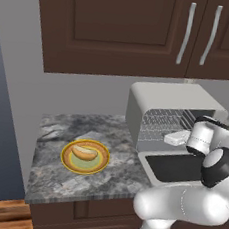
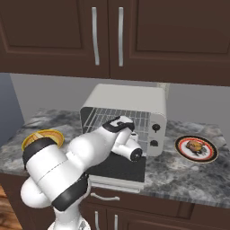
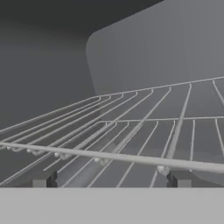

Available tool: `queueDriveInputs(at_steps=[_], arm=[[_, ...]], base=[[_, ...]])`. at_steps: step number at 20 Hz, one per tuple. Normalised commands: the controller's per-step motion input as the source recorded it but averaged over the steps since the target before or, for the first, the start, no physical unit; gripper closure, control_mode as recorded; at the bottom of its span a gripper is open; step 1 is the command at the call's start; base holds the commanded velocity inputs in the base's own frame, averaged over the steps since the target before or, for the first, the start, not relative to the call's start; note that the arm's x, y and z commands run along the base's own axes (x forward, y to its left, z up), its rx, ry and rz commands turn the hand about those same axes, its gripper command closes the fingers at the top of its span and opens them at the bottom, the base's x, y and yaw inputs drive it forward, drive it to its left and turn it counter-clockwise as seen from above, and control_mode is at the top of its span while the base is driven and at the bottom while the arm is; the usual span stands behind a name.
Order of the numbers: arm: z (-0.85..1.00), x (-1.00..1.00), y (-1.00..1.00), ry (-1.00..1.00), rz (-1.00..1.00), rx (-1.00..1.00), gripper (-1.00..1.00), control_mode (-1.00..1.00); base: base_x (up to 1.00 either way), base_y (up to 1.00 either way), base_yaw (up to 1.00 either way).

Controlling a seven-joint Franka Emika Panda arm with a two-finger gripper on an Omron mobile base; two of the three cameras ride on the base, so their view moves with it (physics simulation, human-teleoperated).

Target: Open the toaster oven door. Place the hotdog bun on the bottom rack in the toaster oven and place the chicken drumstick on the top rack.

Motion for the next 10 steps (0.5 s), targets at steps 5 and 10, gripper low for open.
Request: queueDriveInputs(at_steps=[5, 10], arm=[[-0.19, 0.03, 0.00, 0.04, 0.00, 0.00, -1.00, -1.00], [-0.17, 0.00, 0.00, 0.13, 0.00, -0.01, -1.00, -1.00]], base=[[0.00, 0.00, 0.00], [0.00, 0.00, 0.00]])
